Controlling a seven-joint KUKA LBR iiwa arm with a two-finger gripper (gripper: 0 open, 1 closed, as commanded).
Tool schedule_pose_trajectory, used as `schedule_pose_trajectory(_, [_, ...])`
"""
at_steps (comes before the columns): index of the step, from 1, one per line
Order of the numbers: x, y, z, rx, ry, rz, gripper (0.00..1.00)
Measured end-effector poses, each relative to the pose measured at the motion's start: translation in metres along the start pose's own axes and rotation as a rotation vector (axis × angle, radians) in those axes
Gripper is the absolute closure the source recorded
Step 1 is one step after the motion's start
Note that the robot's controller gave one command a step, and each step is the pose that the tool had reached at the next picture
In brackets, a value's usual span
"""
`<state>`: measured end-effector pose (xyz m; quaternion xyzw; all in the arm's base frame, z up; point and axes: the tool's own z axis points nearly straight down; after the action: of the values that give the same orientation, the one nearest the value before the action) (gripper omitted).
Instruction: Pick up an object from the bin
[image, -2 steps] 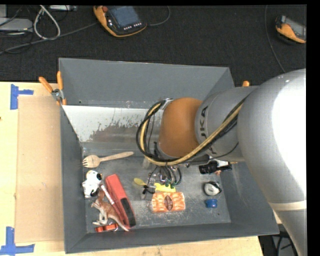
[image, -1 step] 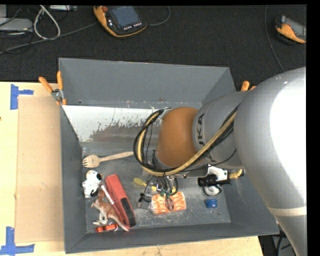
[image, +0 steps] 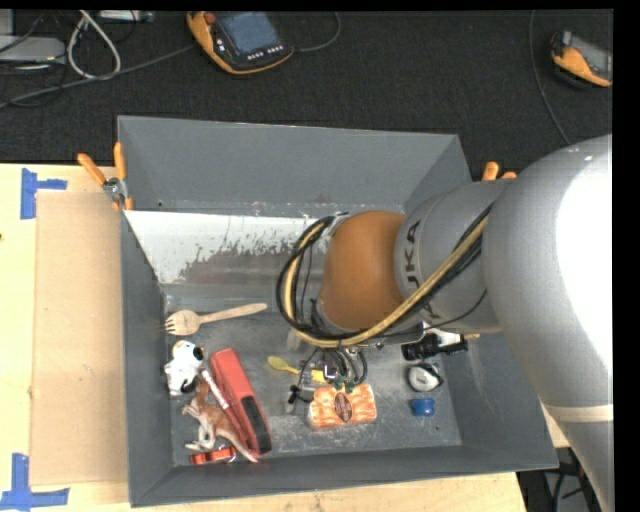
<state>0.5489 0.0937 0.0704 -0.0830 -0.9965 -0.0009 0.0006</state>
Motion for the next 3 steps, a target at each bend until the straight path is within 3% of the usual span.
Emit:
schedule_pose_trajectory(1, [-0.007, -0.003, 0.001, -0.001, 0.000, 0.116, 0.00])
schedule_pose_trajectory(2, [0.002, -0.005, 0.001, 0.002, 0.002, 0.235, 0.00])
schedule_pose_trajectory(3, [0.004, -0.037, 0.001, -0.001, 0.004, -0.127, 0.00])
